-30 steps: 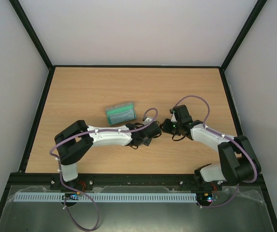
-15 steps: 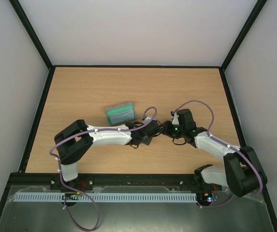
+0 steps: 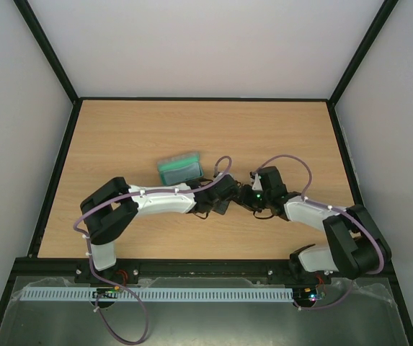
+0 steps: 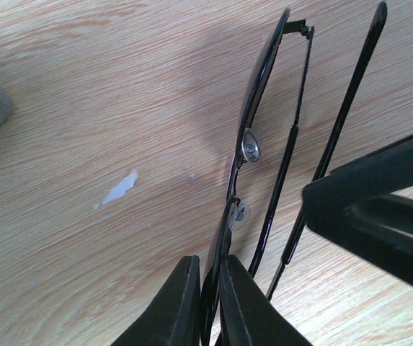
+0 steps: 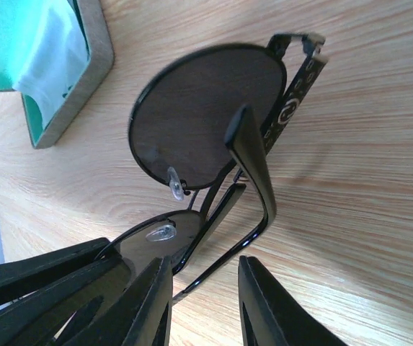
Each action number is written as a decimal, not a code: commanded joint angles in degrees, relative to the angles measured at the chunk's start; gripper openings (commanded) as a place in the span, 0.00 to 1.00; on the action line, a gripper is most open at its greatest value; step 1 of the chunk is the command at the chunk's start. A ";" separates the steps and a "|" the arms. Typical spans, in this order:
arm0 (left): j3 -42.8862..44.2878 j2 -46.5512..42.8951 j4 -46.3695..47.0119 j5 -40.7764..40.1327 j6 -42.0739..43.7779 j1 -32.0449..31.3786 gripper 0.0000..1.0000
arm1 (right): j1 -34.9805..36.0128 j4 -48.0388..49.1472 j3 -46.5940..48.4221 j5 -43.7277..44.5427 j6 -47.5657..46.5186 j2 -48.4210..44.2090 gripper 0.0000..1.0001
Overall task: Organize the sunglasses
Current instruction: Pick up the sunglasses from the center of the board.
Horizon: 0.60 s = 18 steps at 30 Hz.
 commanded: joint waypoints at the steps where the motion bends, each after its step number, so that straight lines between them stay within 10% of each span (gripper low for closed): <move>1: 0.75 -0.99 0.96 1.77 -0.39 0.68 0.11 | 0.97 1.75 0.76 0.48 1.13 2.20 0.27; 18: -1.06 -1.58 4.37 7.62 -0.33 1.39 0.11 | 1.35 4.44 2.69 2.76 1.71 7.15 0.19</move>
